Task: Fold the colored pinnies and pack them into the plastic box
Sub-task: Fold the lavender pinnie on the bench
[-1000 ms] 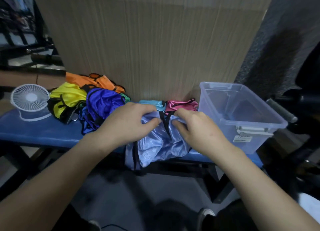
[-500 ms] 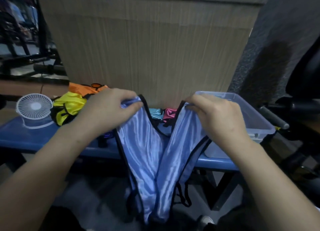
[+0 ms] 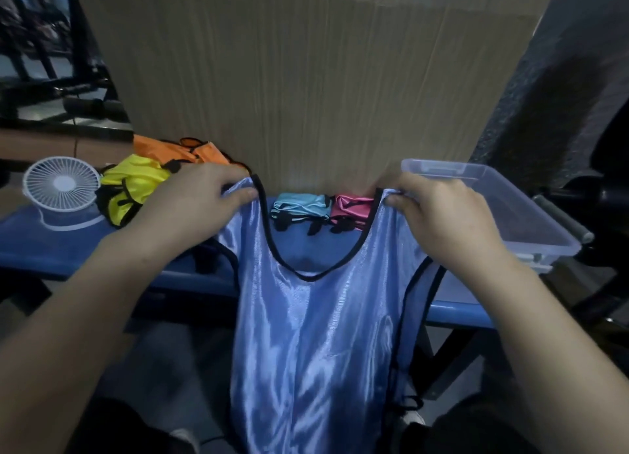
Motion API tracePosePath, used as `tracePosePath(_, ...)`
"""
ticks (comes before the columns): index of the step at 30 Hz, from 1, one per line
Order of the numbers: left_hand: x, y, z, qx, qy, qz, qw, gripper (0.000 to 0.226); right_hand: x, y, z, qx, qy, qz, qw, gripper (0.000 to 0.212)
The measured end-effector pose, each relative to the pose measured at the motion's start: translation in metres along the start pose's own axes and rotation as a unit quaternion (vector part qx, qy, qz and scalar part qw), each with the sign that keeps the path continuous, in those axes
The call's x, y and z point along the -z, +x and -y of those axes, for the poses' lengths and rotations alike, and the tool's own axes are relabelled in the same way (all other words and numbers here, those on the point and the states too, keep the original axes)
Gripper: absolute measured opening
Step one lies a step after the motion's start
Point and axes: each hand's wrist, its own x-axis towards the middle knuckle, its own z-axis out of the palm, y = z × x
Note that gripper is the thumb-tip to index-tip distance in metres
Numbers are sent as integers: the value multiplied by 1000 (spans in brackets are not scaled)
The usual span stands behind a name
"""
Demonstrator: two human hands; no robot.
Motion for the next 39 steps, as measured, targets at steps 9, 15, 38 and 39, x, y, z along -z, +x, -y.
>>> tracePosePath(9,9,-1,6,32,-23,82,996,38,9,8,15,-125,151,103,975,31)
tracePosePath(15,7,0,4,47,-34,77,995,33,13,7,23,-150,204,115,960,43)
tracePosePath(38,-35,0,-58,9,-53,219,974,38,-18,-20,74,-281,605,268,695,14)
tracePosePath(39,-37,0,-60,3,-58,224,973,37,-19,-20,75,-281,608,268,693,16)
